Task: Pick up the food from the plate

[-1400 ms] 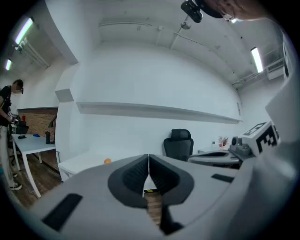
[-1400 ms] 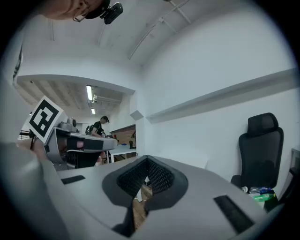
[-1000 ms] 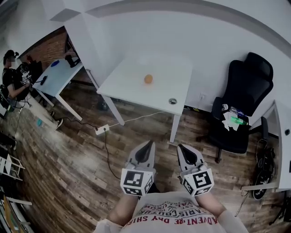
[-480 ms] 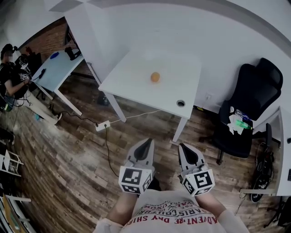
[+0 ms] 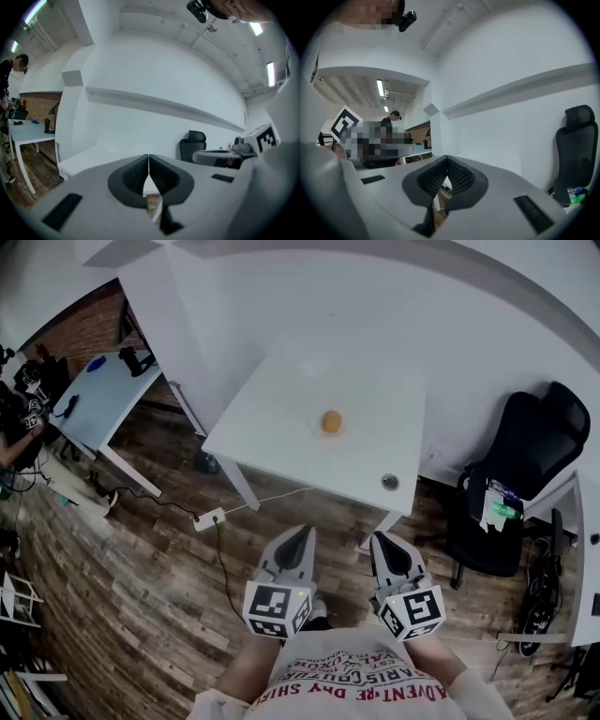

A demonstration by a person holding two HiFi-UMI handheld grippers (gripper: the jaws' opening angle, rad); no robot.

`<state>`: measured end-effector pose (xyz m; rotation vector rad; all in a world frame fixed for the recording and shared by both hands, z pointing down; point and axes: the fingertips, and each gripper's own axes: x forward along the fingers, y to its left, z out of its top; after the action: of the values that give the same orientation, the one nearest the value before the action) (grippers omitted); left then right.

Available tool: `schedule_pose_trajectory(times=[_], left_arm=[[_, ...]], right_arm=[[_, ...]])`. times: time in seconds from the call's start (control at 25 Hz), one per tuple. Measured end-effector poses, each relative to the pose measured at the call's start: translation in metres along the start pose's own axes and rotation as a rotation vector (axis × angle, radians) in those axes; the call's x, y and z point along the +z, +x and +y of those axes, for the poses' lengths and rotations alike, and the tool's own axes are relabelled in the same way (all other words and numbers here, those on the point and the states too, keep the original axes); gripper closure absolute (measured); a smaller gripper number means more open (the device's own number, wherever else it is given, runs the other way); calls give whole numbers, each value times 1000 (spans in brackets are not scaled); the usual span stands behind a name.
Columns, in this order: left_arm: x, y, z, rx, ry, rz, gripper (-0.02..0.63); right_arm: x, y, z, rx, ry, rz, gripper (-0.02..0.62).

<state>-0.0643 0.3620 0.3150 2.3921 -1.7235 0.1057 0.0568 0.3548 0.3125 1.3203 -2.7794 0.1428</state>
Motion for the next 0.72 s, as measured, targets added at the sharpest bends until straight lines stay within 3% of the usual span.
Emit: schedule_pose_trajectory(times=[0.36, 0.72], left_arm=[[-17, 42, 51, -12, -36, 53, 598], [-16, 109, 81, 4, -27, 76, 598]], right_arm=[[-15, 62, -15, -42, 7, 56, 586], [-25, 131, -54, -11, 14, 76, 586]])
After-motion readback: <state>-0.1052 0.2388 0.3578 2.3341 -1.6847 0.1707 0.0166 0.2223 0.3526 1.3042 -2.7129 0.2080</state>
